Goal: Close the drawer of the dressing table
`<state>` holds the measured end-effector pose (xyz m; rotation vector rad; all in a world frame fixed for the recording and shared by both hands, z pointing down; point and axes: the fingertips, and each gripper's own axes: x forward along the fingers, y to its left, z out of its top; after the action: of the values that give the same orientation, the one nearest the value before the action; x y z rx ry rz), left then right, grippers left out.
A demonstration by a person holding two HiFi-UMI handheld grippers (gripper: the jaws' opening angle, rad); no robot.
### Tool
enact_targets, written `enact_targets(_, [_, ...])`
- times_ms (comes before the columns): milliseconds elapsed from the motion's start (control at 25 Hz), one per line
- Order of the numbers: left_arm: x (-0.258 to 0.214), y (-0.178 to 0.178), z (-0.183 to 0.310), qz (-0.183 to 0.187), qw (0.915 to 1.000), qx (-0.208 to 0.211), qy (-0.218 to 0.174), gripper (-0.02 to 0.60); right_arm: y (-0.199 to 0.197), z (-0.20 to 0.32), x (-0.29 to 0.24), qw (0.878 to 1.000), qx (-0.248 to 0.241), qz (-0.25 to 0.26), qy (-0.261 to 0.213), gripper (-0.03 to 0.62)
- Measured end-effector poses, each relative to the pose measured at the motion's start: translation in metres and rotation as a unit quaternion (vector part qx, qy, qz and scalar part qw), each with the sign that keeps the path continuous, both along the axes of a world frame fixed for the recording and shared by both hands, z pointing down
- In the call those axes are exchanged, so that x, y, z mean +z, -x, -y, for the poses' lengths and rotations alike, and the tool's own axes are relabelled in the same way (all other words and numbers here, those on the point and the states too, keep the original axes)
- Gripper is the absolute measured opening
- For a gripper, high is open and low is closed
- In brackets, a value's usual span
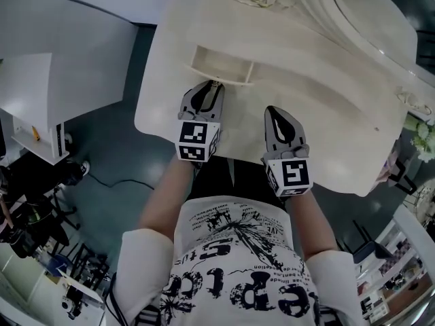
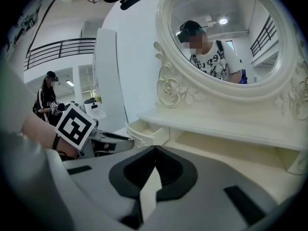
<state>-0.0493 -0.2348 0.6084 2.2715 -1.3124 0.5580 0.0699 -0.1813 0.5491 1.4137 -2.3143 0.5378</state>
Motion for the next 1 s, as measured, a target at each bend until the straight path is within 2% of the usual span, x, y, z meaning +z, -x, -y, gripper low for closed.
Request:
enact_targets(400, [-0.001, 0.001, 0.013, 0.016, 0.9999, 0.002, 0.005, 0.101, -0.016, -0.003, -0.001, 1.0, 0.016, -0.011, 0.009, 0.014])
enact_targets(1000, [0.001, -0.014, 0.043, 0.01, 0.9996, 0.026, 0.01, 0.101, -0.037, 0.01, 0.001, 0.999, 0.051, -0.014, 0.004, 0.014])
